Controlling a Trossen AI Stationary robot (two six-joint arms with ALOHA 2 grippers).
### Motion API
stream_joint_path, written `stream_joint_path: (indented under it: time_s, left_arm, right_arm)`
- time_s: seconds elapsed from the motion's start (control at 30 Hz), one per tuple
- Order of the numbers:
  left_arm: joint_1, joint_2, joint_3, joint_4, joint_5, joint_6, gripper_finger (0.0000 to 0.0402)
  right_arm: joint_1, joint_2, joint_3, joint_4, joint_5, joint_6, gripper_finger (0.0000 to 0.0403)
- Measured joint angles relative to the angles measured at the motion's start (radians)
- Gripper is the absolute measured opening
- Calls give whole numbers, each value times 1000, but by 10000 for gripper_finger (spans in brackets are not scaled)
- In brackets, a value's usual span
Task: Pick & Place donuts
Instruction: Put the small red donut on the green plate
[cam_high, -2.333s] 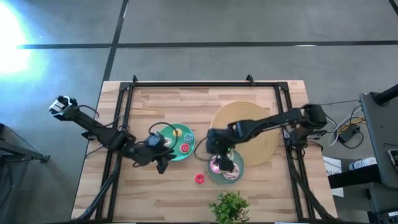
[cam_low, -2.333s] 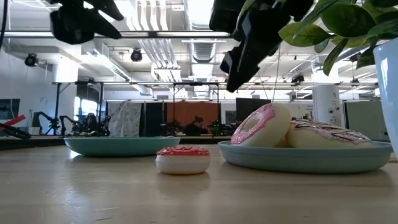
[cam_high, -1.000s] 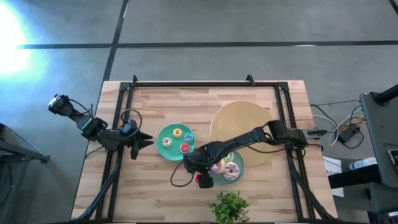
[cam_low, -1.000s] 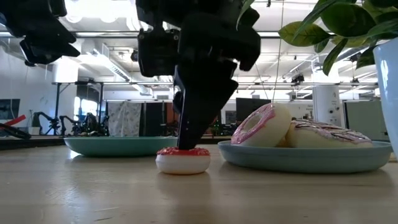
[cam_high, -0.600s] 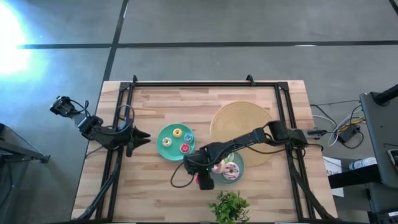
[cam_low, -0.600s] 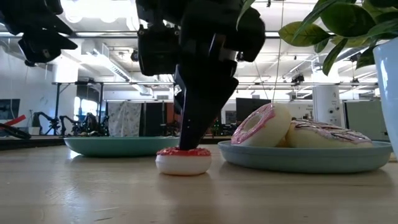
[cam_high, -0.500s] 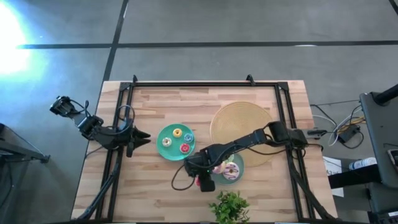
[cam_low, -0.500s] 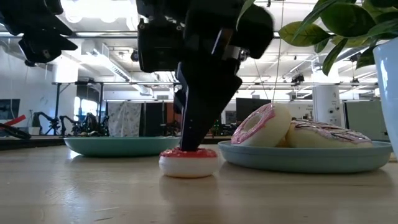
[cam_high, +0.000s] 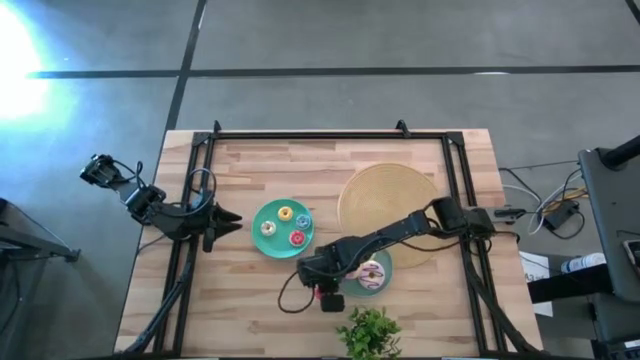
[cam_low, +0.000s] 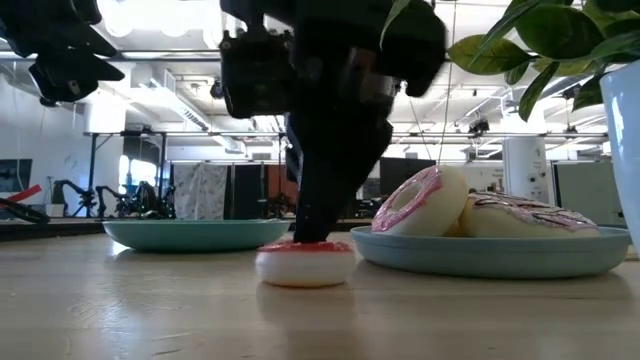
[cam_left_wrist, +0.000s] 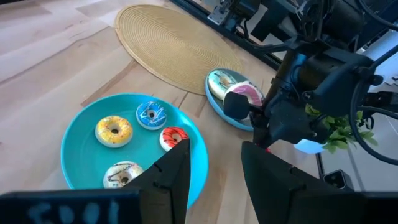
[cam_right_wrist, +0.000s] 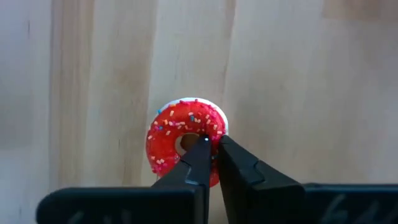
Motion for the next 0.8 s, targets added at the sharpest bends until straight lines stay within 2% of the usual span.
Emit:
stream_joint_path:
  time_s: [0.23, 0.5, 0.7, 0.8]
  left_arm:
    - [0, 0, 0, 0, -2, -7, 117]
    - [0, 0, 0, 0, -2, -33, 117]
    - [0, -3, -2, 0, -2, -38, 117]
    - [0, -4, -2, 0, -2, -38, 117]
  right_arm:
    - [-77, -33, 102, 16, 171, 77, 12]
    - [-210, 34, 212, 90, 161, 153, 11]
    - [-212, 148, 304, 94, 121, 134, 12]
    - [-212, 172, 342, 76, 181, 135, 13]
